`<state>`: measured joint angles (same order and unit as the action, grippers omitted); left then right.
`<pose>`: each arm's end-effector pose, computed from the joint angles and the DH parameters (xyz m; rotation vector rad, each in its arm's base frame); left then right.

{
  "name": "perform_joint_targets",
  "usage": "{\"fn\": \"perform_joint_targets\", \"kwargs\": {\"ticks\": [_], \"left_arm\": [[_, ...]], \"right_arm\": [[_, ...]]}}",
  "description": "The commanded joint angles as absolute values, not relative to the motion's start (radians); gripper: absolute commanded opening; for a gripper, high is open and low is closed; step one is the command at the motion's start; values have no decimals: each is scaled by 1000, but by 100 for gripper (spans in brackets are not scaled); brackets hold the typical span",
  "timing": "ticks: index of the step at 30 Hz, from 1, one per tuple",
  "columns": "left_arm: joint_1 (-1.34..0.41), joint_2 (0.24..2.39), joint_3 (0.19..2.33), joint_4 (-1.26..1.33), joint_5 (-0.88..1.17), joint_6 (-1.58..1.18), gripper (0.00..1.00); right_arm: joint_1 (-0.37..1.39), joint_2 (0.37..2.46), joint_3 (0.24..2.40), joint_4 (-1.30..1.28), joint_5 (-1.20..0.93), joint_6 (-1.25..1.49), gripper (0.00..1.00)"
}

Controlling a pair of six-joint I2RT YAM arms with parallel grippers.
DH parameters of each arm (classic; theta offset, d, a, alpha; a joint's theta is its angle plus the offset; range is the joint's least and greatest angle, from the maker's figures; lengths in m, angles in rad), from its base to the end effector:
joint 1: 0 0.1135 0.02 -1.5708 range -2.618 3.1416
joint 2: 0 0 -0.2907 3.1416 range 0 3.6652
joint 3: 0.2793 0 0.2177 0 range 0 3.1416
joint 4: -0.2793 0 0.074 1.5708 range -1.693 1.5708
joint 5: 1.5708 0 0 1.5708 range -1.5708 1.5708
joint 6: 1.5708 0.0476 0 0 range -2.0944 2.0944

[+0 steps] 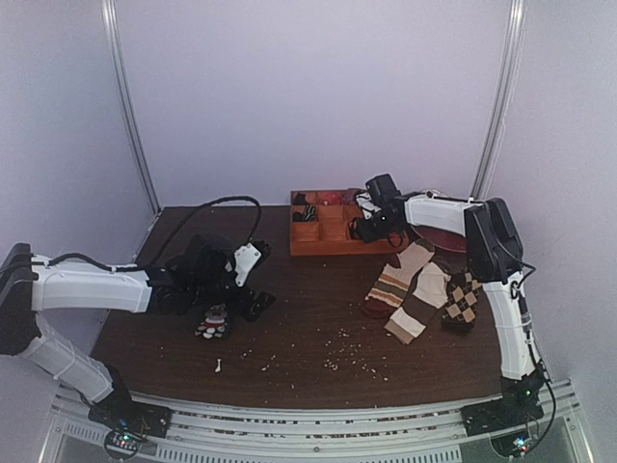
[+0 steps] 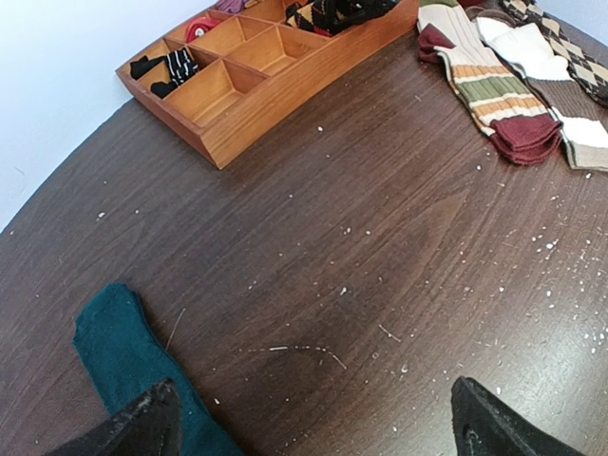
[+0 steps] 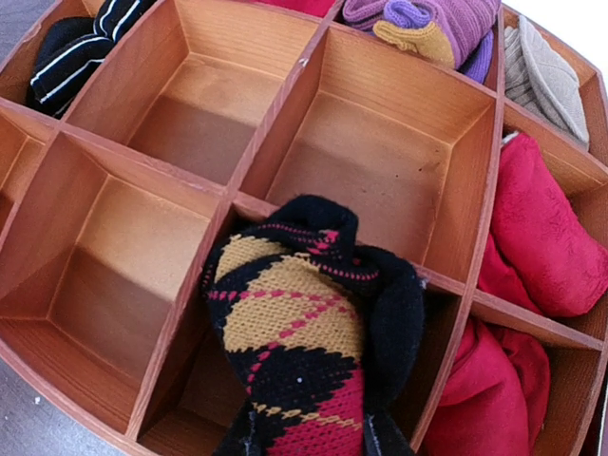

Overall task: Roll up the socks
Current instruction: Place a pair of socks in the storage box.

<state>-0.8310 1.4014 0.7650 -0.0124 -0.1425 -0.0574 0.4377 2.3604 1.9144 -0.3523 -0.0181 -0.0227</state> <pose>0.1880 -0.1960 0.2508 0.7683 2.0959 -0.3324 0.4760 0.2237 0.1950 -0.5516 2.3153 0.2205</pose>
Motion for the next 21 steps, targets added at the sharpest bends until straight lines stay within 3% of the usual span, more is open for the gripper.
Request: {"fn": "perform_joint_targets", "kwargs": {"ticks": [1,10,21], "left_arm": [[-824,1386,770,3,-169,-39,98],[-824,1402,782,-8,-184,-33,98],[-824,1394,785,-11,-187,-31,98]], "right_arm": [[456,2496,1904,-592,-7,-7,4],[456,2500,1967,-627,-88,9,22],[444,2460,2055,-567,-197,66,35]]}}
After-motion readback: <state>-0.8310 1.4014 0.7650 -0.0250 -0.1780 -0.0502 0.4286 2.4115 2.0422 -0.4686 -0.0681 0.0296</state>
